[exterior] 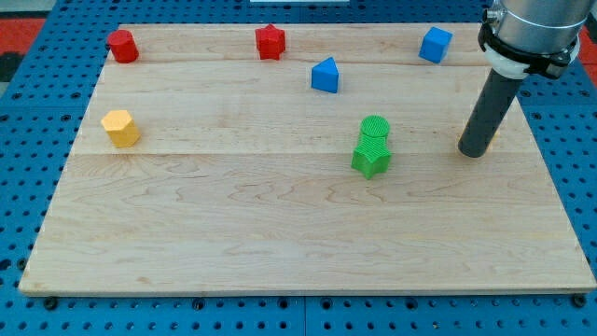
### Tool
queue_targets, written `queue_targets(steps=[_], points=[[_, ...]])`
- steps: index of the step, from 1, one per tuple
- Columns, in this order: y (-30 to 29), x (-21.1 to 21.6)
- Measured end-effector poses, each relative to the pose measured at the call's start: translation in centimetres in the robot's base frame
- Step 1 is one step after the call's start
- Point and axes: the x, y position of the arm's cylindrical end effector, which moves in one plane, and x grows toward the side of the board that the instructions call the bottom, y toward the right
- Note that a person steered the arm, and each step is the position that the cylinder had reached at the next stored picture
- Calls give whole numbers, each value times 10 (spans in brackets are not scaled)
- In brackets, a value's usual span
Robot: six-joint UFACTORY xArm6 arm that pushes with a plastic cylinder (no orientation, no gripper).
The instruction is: Slide the blue triangle towards bottom center
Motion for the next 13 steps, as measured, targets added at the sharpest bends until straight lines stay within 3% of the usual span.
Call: queue_targets(steps=[1,3,4,6,8,9,11,13], points=[[-13,-17],[-18,-99],[-53,-137],[-145,-159],[-253,-88],[-264,-77],[-224,-75],[-290,25]])
